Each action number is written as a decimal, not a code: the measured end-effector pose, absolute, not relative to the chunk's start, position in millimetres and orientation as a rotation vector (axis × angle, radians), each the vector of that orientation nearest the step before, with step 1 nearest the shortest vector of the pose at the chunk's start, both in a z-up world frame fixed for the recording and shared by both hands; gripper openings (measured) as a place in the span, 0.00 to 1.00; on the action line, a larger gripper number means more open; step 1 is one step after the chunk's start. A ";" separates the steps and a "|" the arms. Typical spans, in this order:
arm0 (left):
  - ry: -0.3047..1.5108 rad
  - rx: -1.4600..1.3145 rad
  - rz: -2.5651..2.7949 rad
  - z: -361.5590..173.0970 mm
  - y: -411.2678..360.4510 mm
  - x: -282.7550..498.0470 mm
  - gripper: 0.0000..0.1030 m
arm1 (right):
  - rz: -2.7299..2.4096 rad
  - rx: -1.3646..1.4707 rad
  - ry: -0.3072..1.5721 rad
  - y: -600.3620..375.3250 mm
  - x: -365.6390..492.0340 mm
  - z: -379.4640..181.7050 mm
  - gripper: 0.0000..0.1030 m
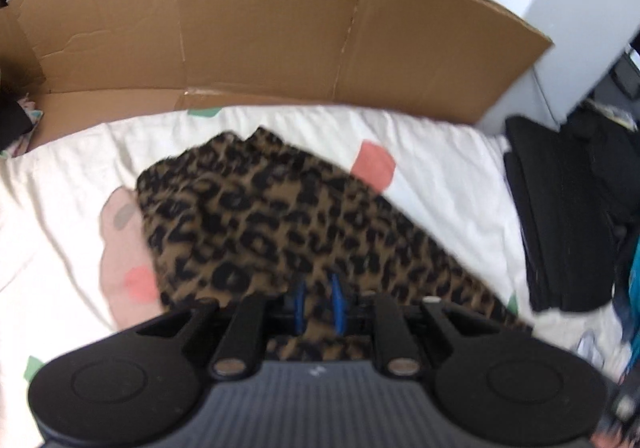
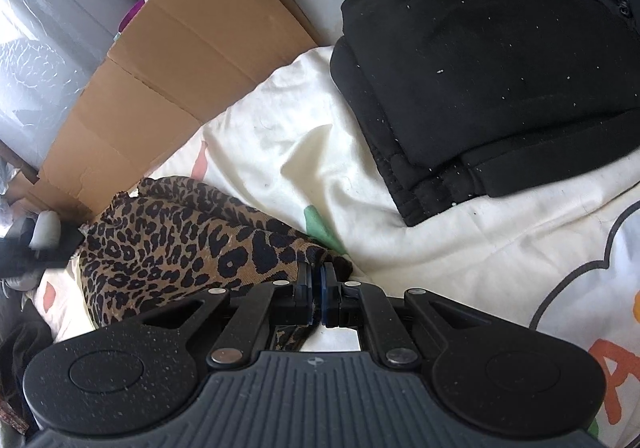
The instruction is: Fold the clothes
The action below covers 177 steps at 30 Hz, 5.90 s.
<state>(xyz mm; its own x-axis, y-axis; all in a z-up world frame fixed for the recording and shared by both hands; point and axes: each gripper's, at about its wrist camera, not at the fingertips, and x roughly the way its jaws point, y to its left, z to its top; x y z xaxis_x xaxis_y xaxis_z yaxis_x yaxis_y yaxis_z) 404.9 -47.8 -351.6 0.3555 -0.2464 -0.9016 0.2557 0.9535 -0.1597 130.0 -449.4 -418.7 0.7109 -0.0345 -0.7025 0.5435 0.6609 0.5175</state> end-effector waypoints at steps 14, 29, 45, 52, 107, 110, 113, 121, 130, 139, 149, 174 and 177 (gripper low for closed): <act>1.157 -0.076 -0.225 -364.7 -92.2 477.0 0.14 | -0.354 0.806 0.745 -453.1 130.3 -426.4 0.02; 1.313 -0.131 -0.134 -426.5 -104.1 478.8 0.27 | -0.340 0.819 0.751 -456.4 131.5 -429.7 0.03; 1.325 -0.459 0.074 -464.2 -70.1 485.3 0.05 | -0.329 0.790 0.762 -456.5 135.2 -428.4 0.04; 1.358 -0.510 0.070 -466.5 -61.3 490.7 0.03 | -0.328 0.784 0.762 -456.0 134.6 -427.5 0.04; 1.195 -0.501 -0.014 -437.1 -110.7 500.8 0.00 | -0.335 0.742 0.752 -460.7 129.8 -414.0 0.01; 1.219 -0.494 -0.023 -449.4 -111.8 501.7 0.00 | -0.330 0.735 0.765 -461.9 129.5 -413.5 0.01; 1.227 -0.482 -0.052 -449.3 -107.9 500.9 0.01 | -0.336 0.725 0.773 -464.0 129.9 -408.9 0.01; 1.165 -0.375 -0.137 -402.6 -84.7 498.8 0.25 | -0.352 0.696 0.723 -468.4 128.8 -385.8 0.06; 1.133 -0.186 -0.088 -376.7 -42.2 498.2 0.29 | -0.262 0.628 0.698 -453.5 163.8 -376.6 0.19; 1.114 0.023 -0.078 -407.0 -27.4 492.7 0.63 | -0.188 0.515 0.748 -441.2 210.2 -378.7 0.42; 1.066 0.200 -0.188 -427.0 -41.5 494.4 0.75 | -0.073 0.374 0.818 -425.8 269.3 -383.2 0.42; 0.981 0.429 -0.305 -443.1 -85.3 495.4 0.58 | -0.084 0.256 0.890 -414.5 307.7 -389.9 0.00; 0.993 0.430 -0.296 -440.0 -85.7 496.6 0.60 | -0.099 0.257 0.906 -415.3 309.1 -392.7 0.00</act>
<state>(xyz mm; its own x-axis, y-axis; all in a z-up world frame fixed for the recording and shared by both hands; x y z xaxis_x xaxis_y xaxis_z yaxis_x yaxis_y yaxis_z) 496.6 -85.7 -440.0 0.5170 -0.0458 -0.8548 0.4298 0.8774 0.2130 309.1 -415.3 -392.7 0.6144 0.0228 -0.7887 0.1929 0.9649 0.1781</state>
